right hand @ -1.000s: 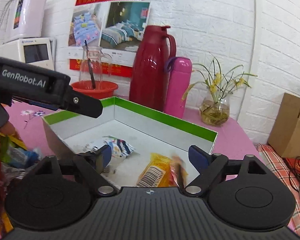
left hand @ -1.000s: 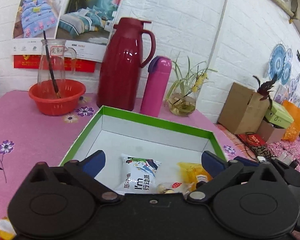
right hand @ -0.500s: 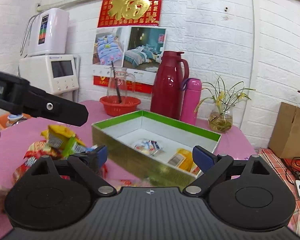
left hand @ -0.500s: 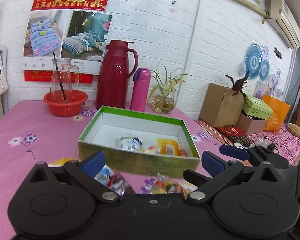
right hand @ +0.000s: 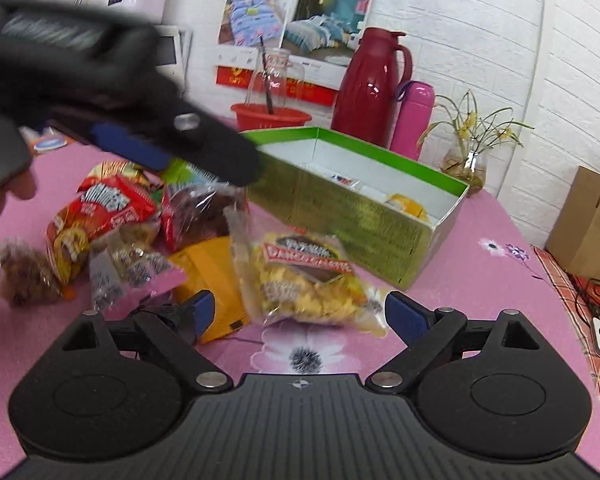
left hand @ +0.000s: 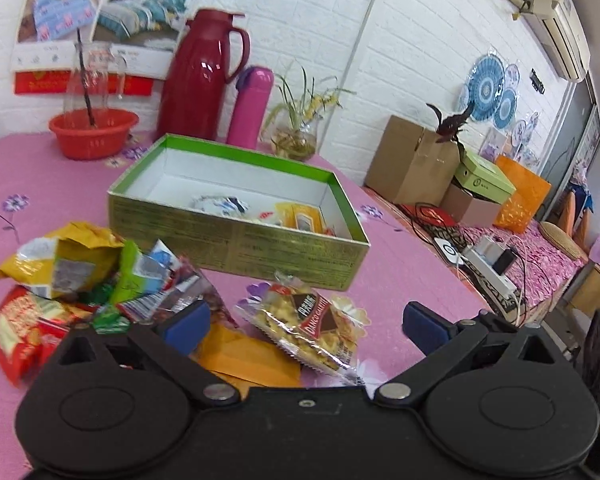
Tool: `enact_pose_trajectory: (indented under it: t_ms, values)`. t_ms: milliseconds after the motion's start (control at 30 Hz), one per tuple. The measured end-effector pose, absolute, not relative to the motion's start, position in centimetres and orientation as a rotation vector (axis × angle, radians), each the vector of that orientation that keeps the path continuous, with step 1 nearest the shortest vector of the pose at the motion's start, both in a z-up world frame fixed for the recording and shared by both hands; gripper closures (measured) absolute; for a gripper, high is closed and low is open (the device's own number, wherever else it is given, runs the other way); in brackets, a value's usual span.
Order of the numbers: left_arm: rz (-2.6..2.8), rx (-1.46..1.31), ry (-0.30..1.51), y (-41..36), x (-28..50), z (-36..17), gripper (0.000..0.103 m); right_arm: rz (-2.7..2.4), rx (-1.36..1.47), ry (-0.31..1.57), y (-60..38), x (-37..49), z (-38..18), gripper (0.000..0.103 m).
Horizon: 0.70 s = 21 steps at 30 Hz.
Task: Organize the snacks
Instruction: 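Grasp the Danco Galette biscuit bag with the left tool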
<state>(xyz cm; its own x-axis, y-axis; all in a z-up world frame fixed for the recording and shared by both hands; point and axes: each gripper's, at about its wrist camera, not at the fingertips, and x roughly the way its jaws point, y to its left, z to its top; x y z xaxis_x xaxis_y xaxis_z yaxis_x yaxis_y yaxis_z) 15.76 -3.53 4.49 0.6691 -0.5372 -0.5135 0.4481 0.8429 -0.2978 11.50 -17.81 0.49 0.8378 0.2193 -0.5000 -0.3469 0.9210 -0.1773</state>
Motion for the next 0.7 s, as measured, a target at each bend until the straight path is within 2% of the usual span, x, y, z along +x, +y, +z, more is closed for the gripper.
enact_pose_trajectory:
  t_ms: [300, 367, 400, 467, 533, 700]
  values:
    - [-0.511, -0.161, 0.656, -3.4, 17.7, 3.5, 0.000, 0.280, -0.392, 0.476, -15.8, 14.1, -0.6, 0.000]
    - [-0.506, -0.160, 0.661, -3.1, 17.8, 3.4, 0.000, 0.277, -0.413, 0.484, -15.7, 14.6, -0.9, 0.024]
    - [-0.504, -0.160, 0.662, -3.0, 17.8, 3.3, 0.000, 0.275, -0.426, 0.476, -15.6, 14.5, -1.0, 0.026]
    - [-0.503, -0.158, 0.666, -2.9, 17.7, 3.2, 0.000, 0.279, -0.477, 0.439, -15.5, 13.7, -1.1, 0.044]
    - [-0.502, -0.157, 0.668, -2.9, 17.5, 3.2, 0.000, 0.279, -0.523, 0.403, -15.5, 12.5, -1.1, 0.054]
    - [-0.528, -0.150, 0.663, -3.4, 16.7, 3.6, 0.000, 0.335, -0.547, 0.411, -16.5, 9.4, -0.7, 0.057]
